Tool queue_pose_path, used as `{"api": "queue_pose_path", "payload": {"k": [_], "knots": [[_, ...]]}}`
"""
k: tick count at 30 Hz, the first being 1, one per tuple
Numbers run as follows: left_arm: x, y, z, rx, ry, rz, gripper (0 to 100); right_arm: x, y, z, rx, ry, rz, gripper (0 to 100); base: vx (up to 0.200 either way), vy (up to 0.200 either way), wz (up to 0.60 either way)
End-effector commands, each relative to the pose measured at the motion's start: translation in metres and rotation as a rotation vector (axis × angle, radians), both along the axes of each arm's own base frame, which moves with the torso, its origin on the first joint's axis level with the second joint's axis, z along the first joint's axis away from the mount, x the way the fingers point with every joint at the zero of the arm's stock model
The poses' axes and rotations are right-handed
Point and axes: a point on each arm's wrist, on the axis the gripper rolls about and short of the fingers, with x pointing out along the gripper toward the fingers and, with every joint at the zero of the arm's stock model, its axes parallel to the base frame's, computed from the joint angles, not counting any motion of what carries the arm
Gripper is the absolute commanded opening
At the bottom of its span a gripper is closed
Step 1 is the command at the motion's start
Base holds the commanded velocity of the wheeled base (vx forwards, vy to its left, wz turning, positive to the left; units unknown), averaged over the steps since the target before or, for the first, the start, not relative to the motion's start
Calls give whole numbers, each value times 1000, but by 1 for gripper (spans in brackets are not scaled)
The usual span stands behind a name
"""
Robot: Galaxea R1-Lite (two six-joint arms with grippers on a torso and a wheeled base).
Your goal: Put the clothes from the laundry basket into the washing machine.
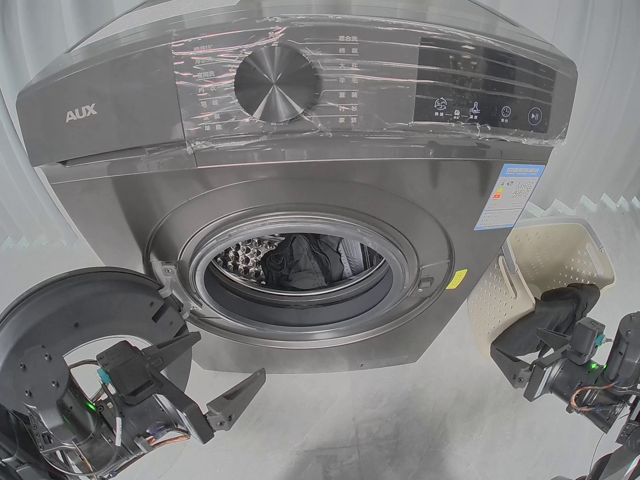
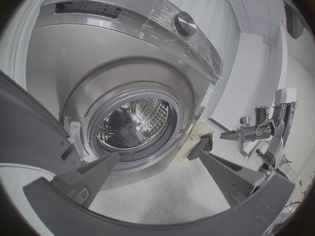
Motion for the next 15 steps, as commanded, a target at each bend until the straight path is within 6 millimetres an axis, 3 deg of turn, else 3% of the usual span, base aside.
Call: {"api": "queue_pose_path", "payload": {"k": [1, 7, 10, 15], "knots": [[-9, 13, 7, 9, -39, 17, 100, -25, -23, 14, 32, -69, -65, 100, -200, 0, 0], [-16, 22, 13, 36, -72, 30, 100, -40, -35, 12, 21, -40, -97, 100, -200, 0, 0], [-29, 39, 16, 69, -77, 55, 100, -60, -51, 11, 5, -48, -148, 100, -200, 0, 0], [-44, 56, 16, 100, -70, 80, 100, -77, -63, 8, -47, -70, -197, 100, -200, 0, 0]]}}
